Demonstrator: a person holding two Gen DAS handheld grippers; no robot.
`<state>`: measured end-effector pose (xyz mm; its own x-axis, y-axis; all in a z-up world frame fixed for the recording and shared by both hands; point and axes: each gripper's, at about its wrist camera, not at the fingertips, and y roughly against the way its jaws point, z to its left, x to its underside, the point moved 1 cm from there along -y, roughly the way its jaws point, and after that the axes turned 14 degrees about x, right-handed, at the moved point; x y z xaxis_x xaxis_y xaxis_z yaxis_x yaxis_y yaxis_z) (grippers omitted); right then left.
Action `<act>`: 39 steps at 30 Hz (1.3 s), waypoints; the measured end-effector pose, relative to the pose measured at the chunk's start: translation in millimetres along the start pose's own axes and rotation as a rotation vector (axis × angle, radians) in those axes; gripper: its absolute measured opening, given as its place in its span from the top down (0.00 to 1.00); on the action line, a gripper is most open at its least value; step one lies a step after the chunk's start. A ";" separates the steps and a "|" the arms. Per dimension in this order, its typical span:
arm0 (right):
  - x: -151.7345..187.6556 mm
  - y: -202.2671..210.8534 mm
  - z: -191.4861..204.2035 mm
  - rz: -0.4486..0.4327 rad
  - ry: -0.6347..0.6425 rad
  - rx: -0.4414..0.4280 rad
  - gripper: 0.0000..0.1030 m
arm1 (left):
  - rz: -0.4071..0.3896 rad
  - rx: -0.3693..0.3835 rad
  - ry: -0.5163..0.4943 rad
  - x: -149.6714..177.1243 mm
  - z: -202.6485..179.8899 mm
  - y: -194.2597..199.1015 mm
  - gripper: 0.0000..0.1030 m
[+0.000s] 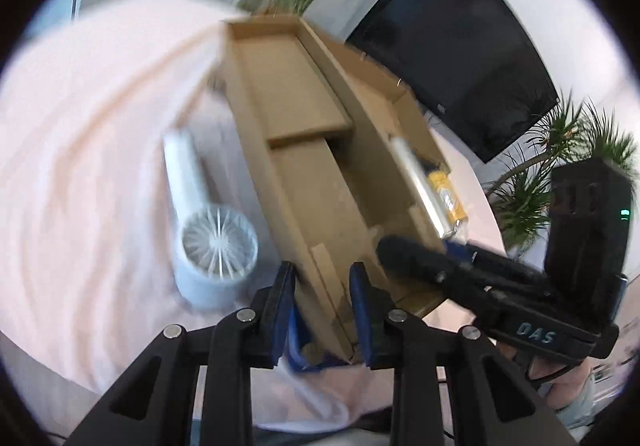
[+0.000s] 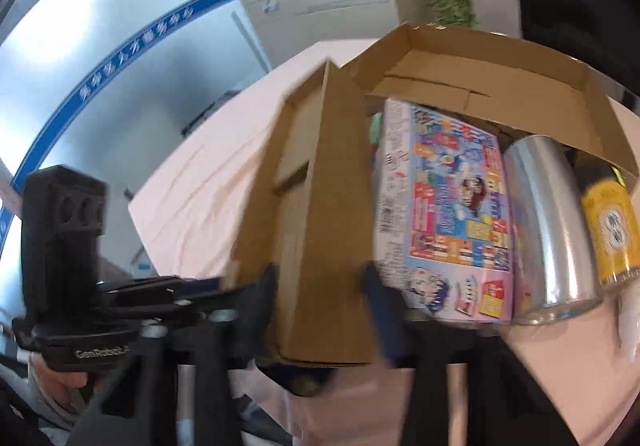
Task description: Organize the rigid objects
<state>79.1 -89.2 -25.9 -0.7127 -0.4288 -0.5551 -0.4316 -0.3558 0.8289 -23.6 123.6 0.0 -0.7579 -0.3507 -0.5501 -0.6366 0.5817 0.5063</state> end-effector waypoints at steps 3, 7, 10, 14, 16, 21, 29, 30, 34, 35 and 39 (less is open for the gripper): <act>-2.6 3.9 -0.5 -0.035 -0.044 -0.016 0.71 | -0.058 -0.053 -0.126 -18.2 -21.0 15.3 0.75; -25.9 -2.7 -4.5 -0.086 -0.118 -0.035 0.72 | -0.080 -0.087 -0.243 -61.3 -38.5 13.6 0.76; -60.6 -3.0 -14.4 -0.141 -0.159 -0.030 0.72 | -0.080 -0.089 -0.306 -98.8 -45.2 4.1 0.76; -122.5 -9.9 -27.2 -0.188 -0.181 -0.002 0.72 | -0.072 -0.097 -0.377 -169.6 -53.8 -33.6 0.77; -153.4 -21.6 -36.7 -0.174 -0.205 0.005 0.72 | -0.044 -0.102 -0.374 -202.0 -44.3 -53.4 0.77; -222.1 -85.9 -62.3 -0.069 -0.254 0.009 0.73 | 0.047 -0.118 -0.296 -247.0 5.4 -99.9 0.77; -243.5 -228.1 -89.8 0.202 -0.333 0.001 0.74 | 0.225 -0.214 -0.128 -249.6 103.7 -169.7 0.81; -242.6 -238.1 -90.3 0.223 -0.334 0.000 0.74 | 0.221 -0.226 -0.134 -246.9 105.3 -169.2 0.81; -244.8 -243.5 -92.2 0.246 -0.343 -0.042 0.70 | 0.182 -0.246 -0.157 -243.4 94.8 -152.9 0.81; -245.5 -243.6 -91.6 0.251 -0.342 -0.054 0.65 | 0.168 -0.250 -0.169 -243.1 90.7 -146.8 0.81; -247.4 -237.4 -86.0 0.224 -0.311 -0.123 0.39 | 0.077 -0.230 -0.201 -244.2 79.2 -114.1 0.81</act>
<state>405.4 29.9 -91.2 -0.9232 -0.2419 -0.2986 -0.1906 -0.3864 0.9024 245.4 200.9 24.0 -0.7765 -0.1463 -0.6129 -0.6111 0.4115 0.6761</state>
